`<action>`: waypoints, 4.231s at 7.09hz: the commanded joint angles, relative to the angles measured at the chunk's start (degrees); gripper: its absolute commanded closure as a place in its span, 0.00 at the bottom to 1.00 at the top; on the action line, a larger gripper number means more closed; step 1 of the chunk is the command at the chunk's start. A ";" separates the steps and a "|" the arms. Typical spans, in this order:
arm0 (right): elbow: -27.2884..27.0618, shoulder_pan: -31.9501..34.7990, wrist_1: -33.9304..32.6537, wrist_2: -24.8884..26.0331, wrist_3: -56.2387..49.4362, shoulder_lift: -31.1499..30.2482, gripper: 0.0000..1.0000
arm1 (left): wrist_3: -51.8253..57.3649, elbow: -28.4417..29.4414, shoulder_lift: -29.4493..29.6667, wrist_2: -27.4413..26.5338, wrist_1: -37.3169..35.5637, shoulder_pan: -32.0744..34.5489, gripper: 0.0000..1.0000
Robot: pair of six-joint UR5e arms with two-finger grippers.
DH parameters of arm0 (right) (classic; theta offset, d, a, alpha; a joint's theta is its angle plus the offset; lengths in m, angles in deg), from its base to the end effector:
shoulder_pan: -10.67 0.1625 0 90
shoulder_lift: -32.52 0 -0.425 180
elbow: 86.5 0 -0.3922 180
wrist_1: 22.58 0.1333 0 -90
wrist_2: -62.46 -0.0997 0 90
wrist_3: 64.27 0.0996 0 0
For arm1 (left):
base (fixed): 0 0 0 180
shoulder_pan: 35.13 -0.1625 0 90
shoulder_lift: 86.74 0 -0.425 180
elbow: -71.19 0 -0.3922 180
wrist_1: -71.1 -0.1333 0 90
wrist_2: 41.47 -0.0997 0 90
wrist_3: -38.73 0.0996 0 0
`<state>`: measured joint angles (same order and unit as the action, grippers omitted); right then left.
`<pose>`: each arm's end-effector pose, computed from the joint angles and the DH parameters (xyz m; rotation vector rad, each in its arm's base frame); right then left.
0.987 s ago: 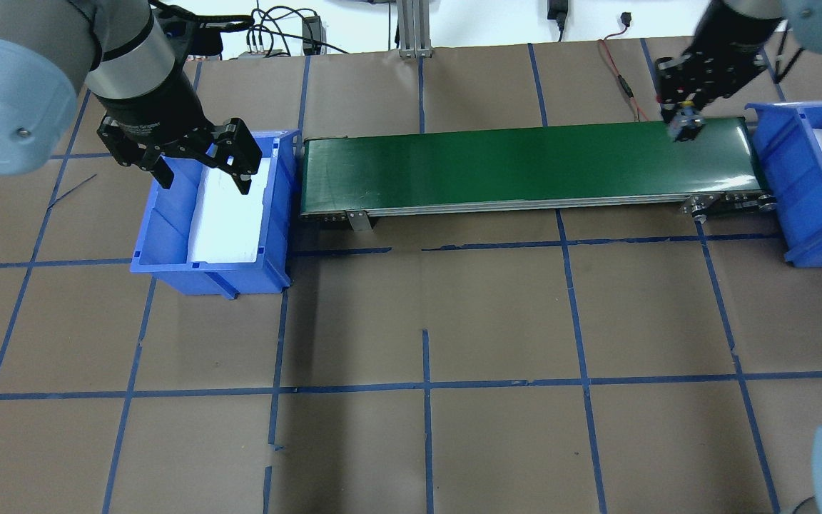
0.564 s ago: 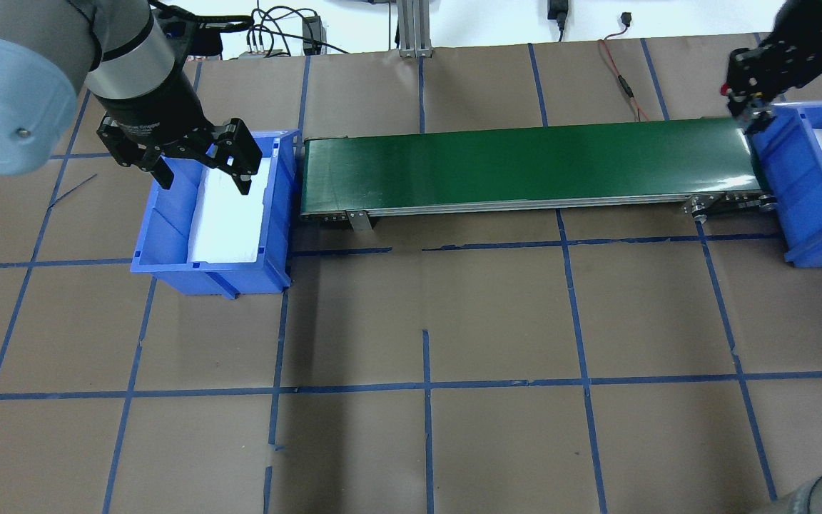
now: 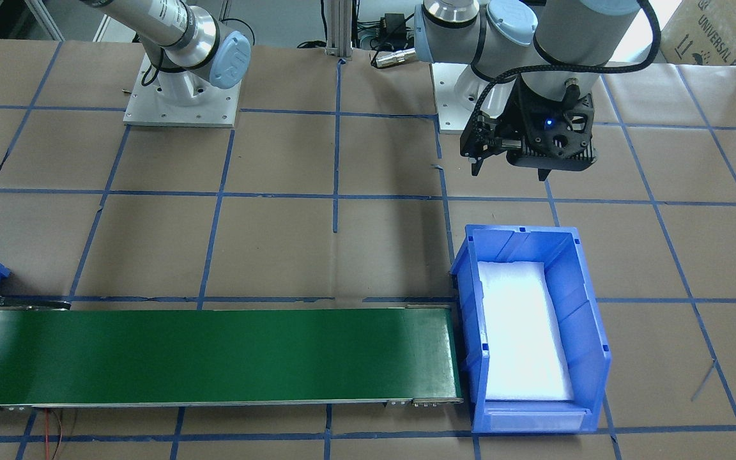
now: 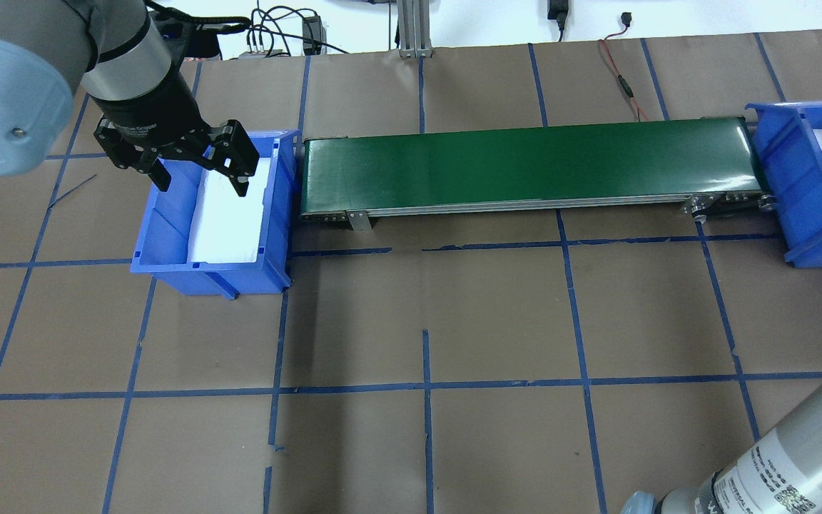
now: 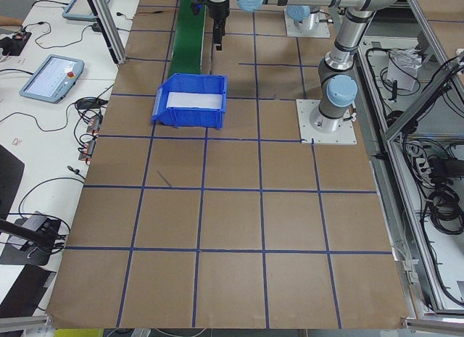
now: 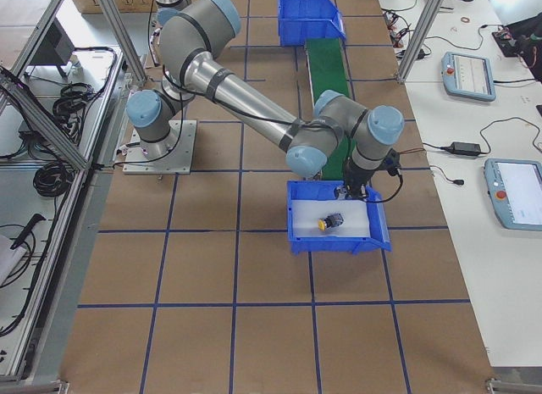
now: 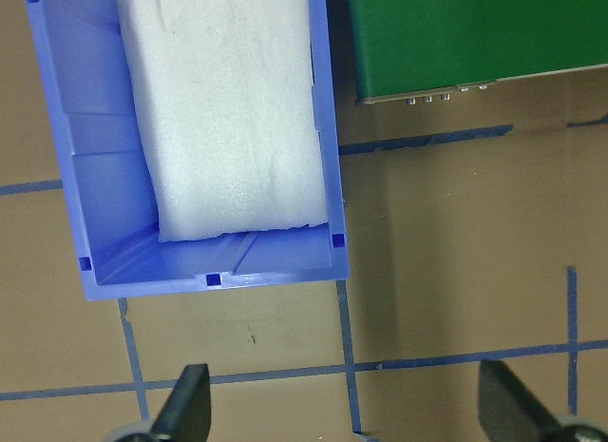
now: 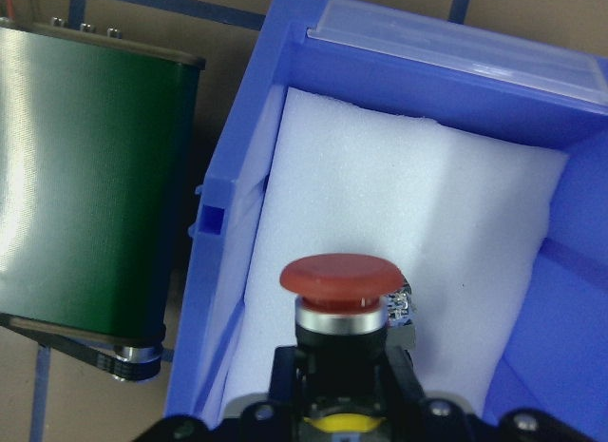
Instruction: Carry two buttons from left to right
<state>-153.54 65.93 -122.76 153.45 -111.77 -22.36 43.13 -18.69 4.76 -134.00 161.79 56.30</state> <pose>-0.3045 -0.6700 0.3245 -0.3484 3.1119 0.0586 -0.1413 -0.4959 0.4749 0.1588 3.0938 0.0577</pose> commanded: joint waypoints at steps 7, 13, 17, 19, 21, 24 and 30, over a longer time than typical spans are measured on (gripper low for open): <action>-5.03 -0.85 -10.80 2.96 -1.80 3.91 0.78 | 2.44 -0.03 0.00 -0.37 0.10 -0.81 0.00; -5.13 -1.30 -14.69 2.08 -1.37 2.95 0.00 | 3.16 -0.03 -0.17 -0.37 0.19 -0.81 0.00; -5.03 -1.12 -1.99 0.43 -0.40 -10.30 0.00 | 3.16 -0.03 -0.18 -0.37 0.02 -0.81 0.00; -9.14 1.06 4.45 -1.25 5.73 -20.65 0.00 | 3.16 -0.03 -0.18 -0.29 0.02 -0.81 0.00; -11.36 9.47 9.98 -2.41 19.11 -26.48 0.00 | 3.16 0.06 -0.18 -0.37 0.19 -0.81 0.00; -11.54 21.09 12.46 -2.14 30.96 -27.73 0.00 | 3.16 -0.03 -0.18 -0.46 0.80 -0.90 0.00; -14.26 32.62 13.79 -3.02 37.21 -27.38 0.00 | 3.16 0.06 -0.35 -0.46 0.89 -0.73 0.00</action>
<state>-167.01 97.59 -108.92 150.66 -75.27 -49.86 46.29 -18.64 4.47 -134.43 162.58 55.56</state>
